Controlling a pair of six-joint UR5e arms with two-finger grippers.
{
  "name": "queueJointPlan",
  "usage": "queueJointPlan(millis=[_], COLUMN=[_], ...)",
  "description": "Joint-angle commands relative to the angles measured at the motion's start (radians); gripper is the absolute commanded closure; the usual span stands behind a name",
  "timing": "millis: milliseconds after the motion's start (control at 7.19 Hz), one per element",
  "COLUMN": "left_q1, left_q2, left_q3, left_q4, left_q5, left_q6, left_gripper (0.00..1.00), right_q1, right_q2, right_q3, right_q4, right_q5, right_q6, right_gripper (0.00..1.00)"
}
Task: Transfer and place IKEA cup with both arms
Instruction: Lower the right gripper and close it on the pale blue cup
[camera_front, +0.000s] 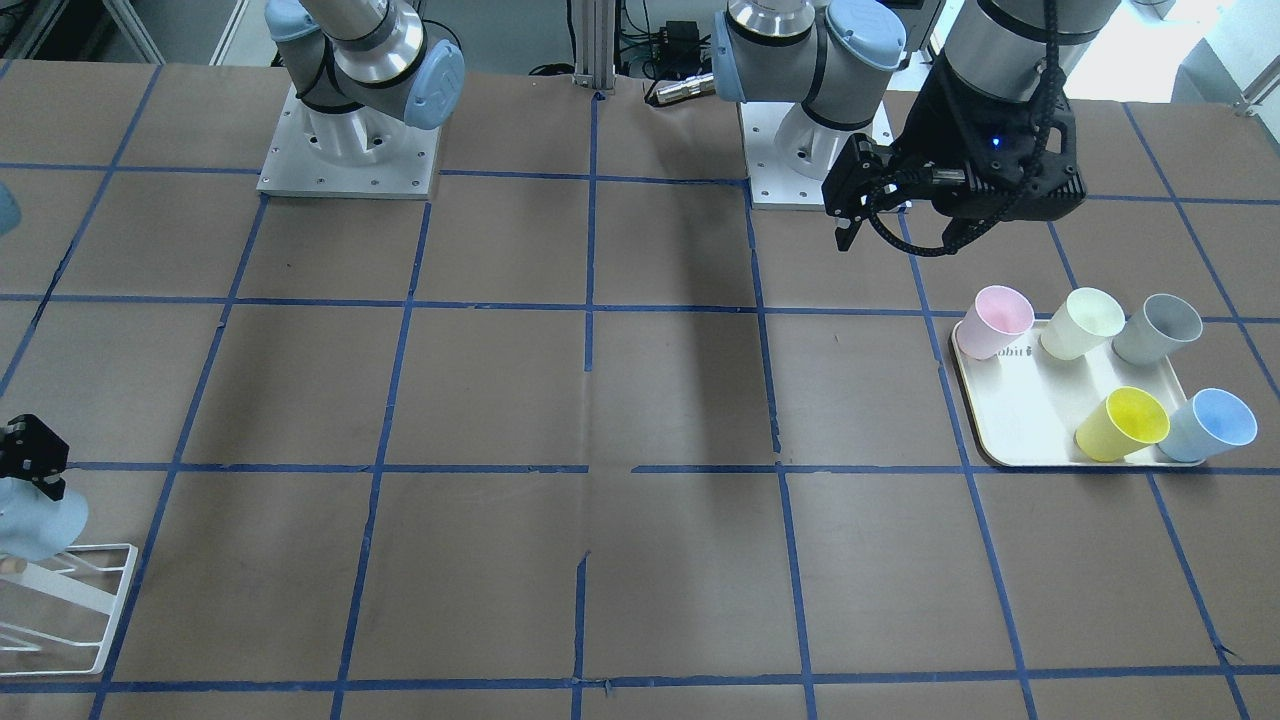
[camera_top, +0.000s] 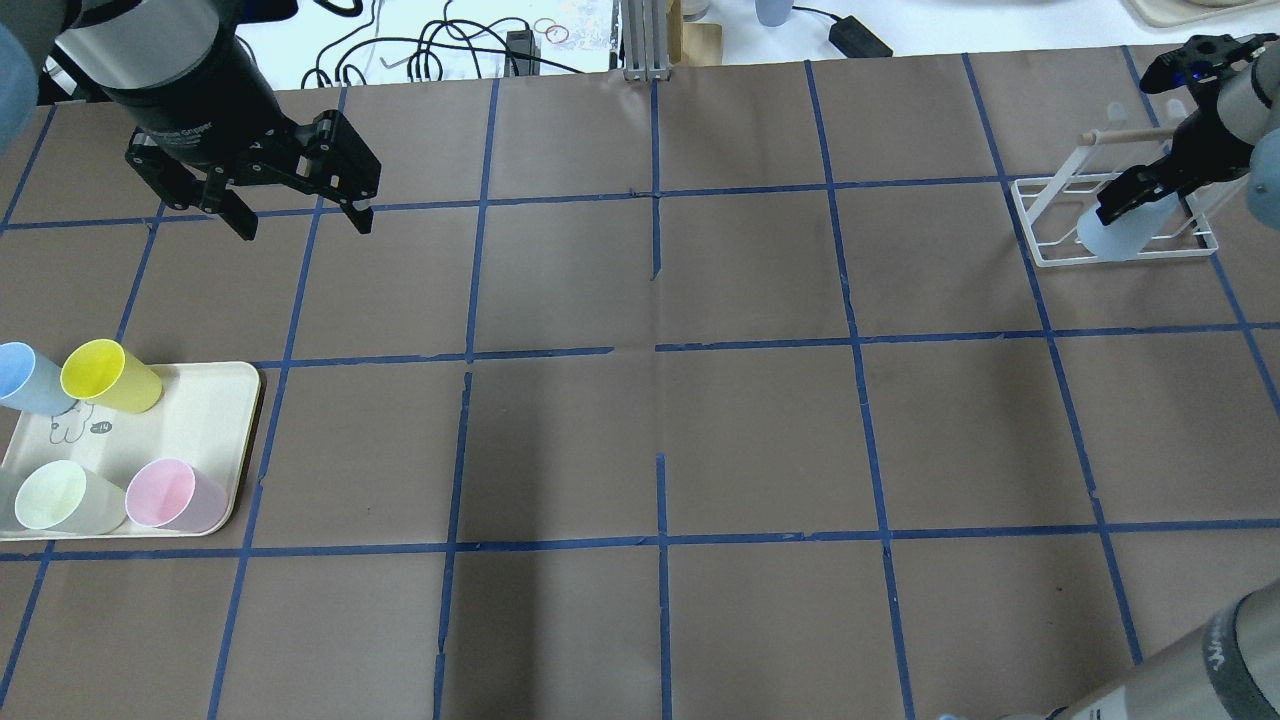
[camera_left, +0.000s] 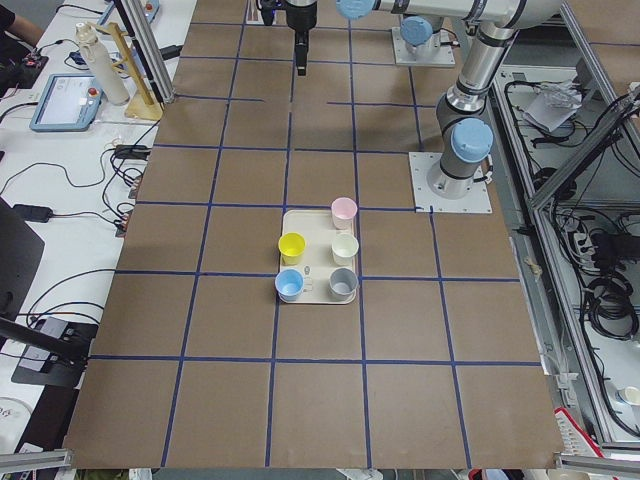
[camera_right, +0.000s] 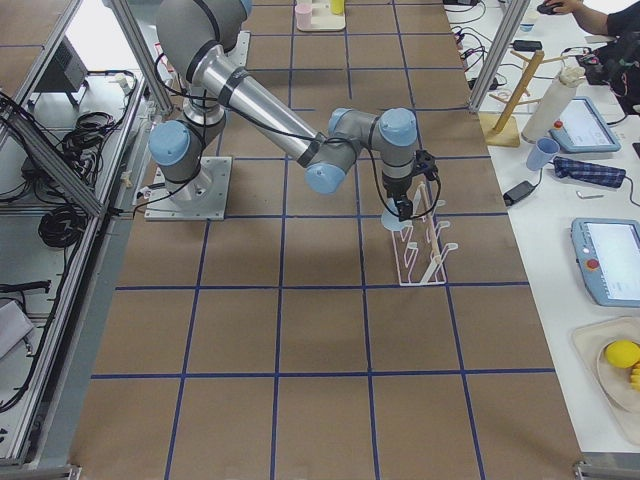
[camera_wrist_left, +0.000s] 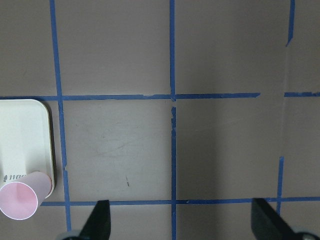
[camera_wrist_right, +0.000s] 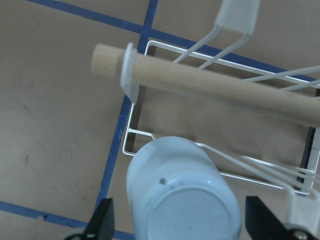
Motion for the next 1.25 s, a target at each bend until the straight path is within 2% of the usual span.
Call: queueJointPlan(millis=[0, 278, 417, 695, 974, 1113], left_q1=[0.0, 0.0, 0.0, 0.0, 0.0, 0.0], left_q2=[0.0, 0.0, 0.0, 0.0, 0.002, 0.003], left_q3=[0.0, 0.0, 0.0, 0.0, 0.0, 0.0], left_q4=[0.0, 0.0, 0.0, 0.0, 0.0, 0.0], left_q5=[0.0, 0.0, 0.0, 0.0, 0.0, 0.0], left_q6=[0.0, 0.0, 0.0, 0.0, 0.0, 0.0], left_gripper=[0.0, 0.0, 0.0, 0.0, 0.0, 0.0], right_q1=[0.0, 0.0, -0.001, -0.001, -0.001, -0.001], right_q2=[0.002, 0.002, -0.001, -0.004, -0.009, -0.009], right_q3=[0.0, 0.0, 0.0, -0.002, -0.002, -0.002], right_q4=[0.001, 0.003, 0.006, 0.006, 0.007, 0.007], right_q5=[0.007, 0.001, 0.001, 0.001, -0.002, -0.003], right_q6=[0.002, 0.002, 0.002, 0.0, 0.002, 0.0], right_gripper=[0.12, 0.14, 0.2, 0.41, 0.74, 0.85])
